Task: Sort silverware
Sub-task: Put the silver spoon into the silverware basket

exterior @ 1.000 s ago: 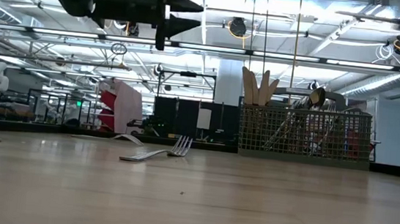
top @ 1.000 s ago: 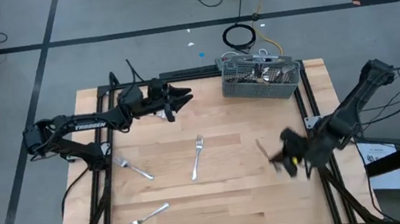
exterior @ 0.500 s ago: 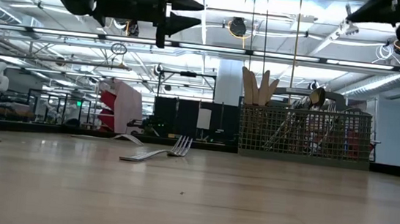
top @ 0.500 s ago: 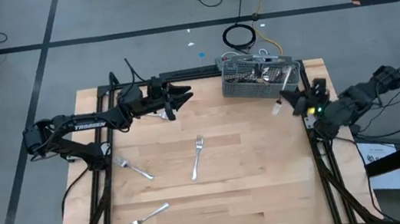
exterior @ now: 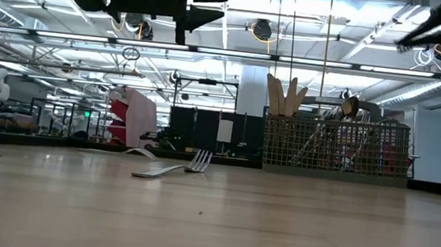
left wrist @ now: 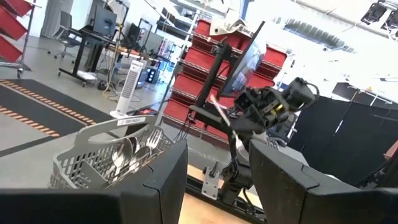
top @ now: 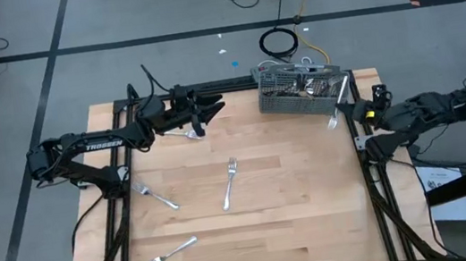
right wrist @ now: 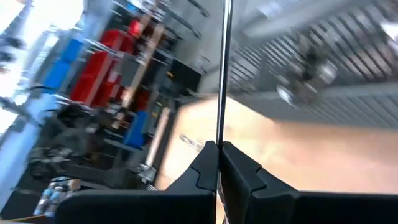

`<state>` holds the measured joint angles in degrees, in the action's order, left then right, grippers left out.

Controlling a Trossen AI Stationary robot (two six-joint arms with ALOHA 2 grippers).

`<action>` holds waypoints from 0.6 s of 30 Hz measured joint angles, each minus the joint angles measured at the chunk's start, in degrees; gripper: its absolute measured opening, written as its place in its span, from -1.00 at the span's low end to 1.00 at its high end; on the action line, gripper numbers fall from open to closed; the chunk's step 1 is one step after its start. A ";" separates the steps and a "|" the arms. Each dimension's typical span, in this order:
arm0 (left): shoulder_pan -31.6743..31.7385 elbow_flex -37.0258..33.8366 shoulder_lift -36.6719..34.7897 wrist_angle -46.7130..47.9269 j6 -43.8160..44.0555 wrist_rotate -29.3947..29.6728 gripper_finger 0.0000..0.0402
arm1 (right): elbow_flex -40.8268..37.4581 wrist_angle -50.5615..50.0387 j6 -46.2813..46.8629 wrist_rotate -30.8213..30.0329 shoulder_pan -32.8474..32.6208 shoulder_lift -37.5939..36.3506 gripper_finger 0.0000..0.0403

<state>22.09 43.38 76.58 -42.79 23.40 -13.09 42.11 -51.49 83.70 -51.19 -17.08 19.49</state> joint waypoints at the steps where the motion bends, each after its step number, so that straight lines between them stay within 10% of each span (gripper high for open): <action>1: 0.00 0.00 0.00 0.01 -0.01 0.14 -0.12 | 0.00 -2.13 2.43 1.43 0.55 0.00 -1.00; 9: 0.07 0.00 0.00 -0.14 -1.85 2.54 -0.12 | 6.43 -10.56 1.45 7.83 4.72 2.18 -1.00; 18: 0.07 0.00 0.00 -0.09 -2.89 2.69 -0.12 | 31.41 -19.75 -27.24 -3.17 7.81 10.10 -1.00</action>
<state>22.15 43.38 76.58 -42.88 20.50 -10.39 73.51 -71.24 56.45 -54.36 -9.27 29.59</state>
